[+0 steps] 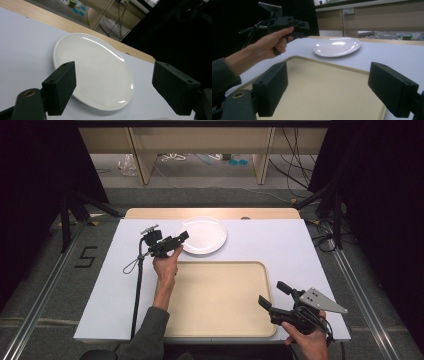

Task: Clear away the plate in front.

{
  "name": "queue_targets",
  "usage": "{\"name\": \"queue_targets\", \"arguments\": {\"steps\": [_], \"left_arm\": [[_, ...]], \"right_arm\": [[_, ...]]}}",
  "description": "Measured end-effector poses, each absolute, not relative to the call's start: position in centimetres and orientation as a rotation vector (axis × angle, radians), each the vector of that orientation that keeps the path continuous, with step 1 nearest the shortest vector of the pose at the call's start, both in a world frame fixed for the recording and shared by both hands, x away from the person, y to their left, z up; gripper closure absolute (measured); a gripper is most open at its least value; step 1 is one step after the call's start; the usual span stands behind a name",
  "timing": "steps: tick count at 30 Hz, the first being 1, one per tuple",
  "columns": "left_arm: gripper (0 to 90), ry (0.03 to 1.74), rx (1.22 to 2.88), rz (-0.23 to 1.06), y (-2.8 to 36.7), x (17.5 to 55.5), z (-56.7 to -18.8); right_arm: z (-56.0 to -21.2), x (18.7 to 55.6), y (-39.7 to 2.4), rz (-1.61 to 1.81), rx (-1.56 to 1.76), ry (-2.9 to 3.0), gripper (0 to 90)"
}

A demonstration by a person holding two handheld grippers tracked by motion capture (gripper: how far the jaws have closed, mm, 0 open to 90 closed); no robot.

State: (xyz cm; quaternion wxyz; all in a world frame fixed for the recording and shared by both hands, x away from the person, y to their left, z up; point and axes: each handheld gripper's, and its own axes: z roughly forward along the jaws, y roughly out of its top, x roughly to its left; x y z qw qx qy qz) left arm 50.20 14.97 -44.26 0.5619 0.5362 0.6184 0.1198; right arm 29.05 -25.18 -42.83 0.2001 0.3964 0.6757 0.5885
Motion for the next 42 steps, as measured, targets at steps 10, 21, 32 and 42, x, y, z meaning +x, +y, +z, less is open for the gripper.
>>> {"name": "queue_targets", "arguments": {"steps": [10, 21, 32, 42], "left_arm": [[19.4, 1.508, 1.187, 0.171, 15.8, 52.7, -45.0], [19.5, 1.581, 1.124, 0.117, 16.1, 54.3, -46.8], [20.6, 1.632, 1.07, 0.083, 16.1, 55.5, -47.2], [22.3, 1.679, 1.071, 0.065, 16.2, 56.1, -48.5]], "right_arm": [[-42.9, 29.1, -25.2, 1.653, 1.099, 1.897, 17.6], [-42.9, 29.1, -25.1, 1.69, 1.086, 1.896, 18.0], [-42.9, 29.1, -25.1, 1.703, 1.076, 1.891, 18.4], [-42.9, 29.2, -25.1, 1.703, 1.058, 1.892, 18.9]]}}
